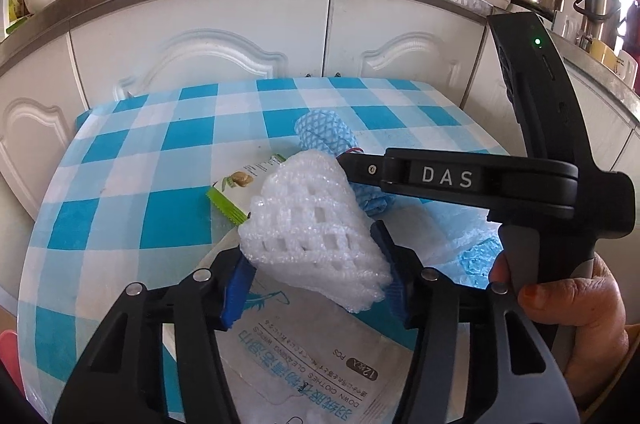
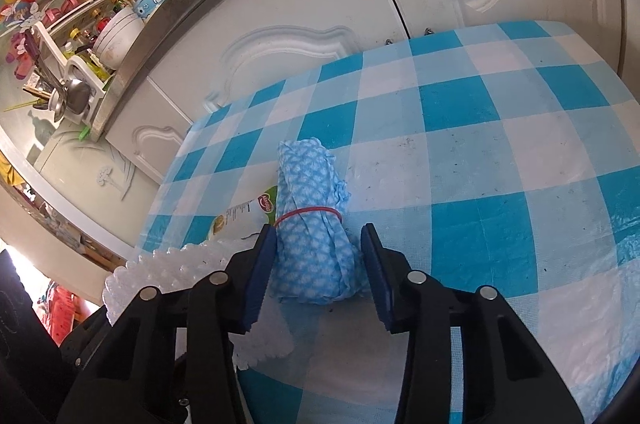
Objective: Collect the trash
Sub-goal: 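Grasp the white foam mesh net with the left gripper while the right gripper grasps the blue cloth roll, then carry the foam net and blue cloth roll over the red bucket, then open both grippers to drop the net and cloth roll into the bucket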
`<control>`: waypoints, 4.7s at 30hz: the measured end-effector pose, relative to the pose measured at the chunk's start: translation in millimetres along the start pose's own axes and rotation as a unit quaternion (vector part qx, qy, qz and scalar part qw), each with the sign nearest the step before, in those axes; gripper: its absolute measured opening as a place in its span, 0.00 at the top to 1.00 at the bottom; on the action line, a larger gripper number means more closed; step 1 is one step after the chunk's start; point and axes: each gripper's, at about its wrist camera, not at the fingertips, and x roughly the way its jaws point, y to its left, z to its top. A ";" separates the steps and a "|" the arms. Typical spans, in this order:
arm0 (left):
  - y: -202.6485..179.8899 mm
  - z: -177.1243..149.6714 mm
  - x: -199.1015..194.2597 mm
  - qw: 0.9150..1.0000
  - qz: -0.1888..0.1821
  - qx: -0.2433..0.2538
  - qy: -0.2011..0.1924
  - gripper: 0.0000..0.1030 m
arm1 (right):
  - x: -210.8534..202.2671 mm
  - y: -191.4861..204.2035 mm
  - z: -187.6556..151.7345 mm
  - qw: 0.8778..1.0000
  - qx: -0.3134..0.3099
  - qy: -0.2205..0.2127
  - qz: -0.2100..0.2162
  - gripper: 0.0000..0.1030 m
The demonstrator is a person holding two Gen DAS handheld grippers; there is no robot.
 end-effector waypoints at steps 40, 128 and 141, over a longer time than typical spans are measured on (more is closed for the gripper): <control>51.4 -26.6 -102.4 0.995 0.073 -0.050 -0.039 0.48 | -30.9 35.2 -8.6 0.995 -0.004 -0.030 0.098 0.74; 335.8 -229.7 -203.9 0.920 0.243 -0.307 0.008 0.45 | 122.0 399.4 -202.8 0.921 -0.282 0.240 0.121 0.62; 327.0 -230.7 -201.5 0.918 0.271 -0.289 0.036 0.13 | 60.4 347.6 -171.0 0.956 -0.213 0.164 0.121 0.27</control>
